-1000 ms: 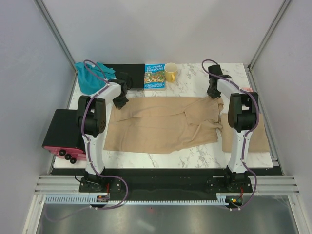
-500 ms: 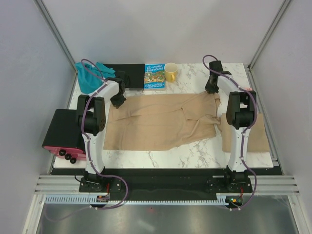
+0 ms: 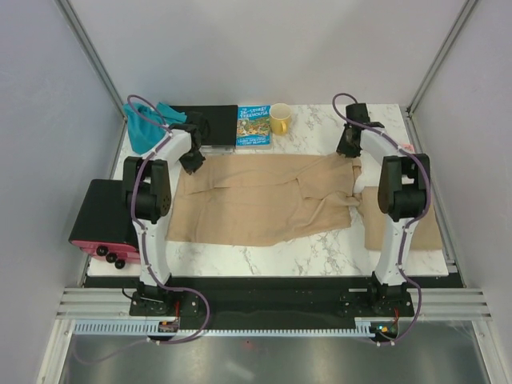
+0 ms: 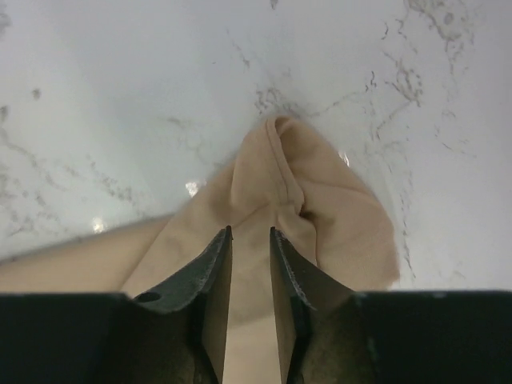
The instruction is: Fold and stack the t-shirts
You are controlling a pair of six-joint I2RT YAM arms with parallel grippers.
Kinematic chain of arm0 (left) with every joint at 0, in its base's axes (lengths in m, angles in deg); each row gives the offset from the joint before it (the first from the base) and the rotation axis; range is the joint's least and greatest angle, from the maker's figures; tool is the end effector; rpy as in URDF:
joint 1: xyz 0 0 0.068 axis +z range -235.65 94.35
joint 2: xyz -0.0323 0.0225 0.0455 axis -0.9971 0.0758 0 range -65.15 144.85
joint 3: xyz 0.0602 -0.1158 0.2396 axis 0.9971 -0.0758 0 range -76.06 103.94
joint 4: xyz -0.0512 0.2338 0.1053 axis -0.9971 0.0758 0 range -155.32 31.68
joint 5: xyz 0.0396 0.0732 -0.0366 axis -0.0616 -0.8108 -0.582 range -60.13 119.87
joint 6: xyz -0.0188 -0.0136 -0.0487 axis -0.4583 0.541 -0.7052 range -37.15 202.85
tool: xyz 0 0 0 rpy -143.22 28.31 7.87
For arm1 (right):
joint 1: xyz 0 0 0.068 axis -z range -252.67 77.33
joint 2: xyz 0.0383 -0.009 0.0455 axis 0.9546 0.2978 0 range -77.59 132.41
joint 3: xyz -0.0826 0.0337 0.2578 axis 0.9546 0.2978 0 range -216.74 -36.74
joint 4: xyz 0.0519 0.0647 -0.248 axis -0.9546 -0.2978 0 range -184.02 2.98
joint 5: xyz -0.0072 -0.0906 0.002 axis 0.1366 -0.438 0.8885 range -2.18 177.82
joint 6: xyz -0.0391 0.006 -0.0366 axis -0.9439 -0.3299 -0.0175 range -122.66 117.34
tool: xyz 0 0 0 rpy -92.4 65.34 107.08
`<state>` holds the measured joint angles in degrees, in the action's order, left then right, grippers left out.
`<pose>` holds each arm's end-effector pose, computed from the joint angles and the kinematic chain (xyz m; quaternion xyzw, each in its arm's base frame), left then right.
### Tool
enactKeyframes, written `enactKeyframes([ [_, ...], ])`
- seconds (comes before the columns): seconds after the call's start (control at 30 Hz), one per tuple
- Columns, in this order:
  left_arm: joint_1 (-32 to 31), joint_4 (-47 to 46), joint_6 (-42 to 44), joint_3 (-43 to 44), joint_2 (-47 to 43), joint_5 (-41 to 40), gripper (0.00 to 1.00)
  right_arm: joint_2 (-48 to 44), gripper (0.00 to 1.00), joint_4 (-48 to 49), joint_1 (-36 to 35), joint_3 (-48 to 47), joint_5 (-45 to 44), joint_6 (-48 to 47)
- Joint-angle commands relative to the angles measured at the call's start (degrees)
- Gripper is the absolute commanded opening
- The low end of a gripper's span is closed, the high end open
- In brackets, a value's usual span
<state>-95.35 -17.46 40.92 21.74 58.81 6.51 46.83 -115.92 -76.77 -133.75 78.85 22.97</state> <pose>0.4393 -0.0608 0.1757 -0.2962 0.9239 0.1211 0.2098 0.4740 0.0284 0.1809 0.2005 0.9331 0.0017 0.2984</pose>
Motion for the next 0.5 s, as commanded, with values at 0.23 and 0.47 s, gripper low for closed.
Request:
enactKeyframes([
  [0.23,-1.29,-2.24,4.4,-2.7,-20.59,2.17,0.43,-23.78,0.38,5.45,-1.44,5.52,-1.48,-3.04],
  [0.47,-3.04,-2.41,6.69,-9.81,-30.43,4.1,0.43,-32.28,0.39,-1.24,-8.64,14.1,-5.7,-5.76],
])
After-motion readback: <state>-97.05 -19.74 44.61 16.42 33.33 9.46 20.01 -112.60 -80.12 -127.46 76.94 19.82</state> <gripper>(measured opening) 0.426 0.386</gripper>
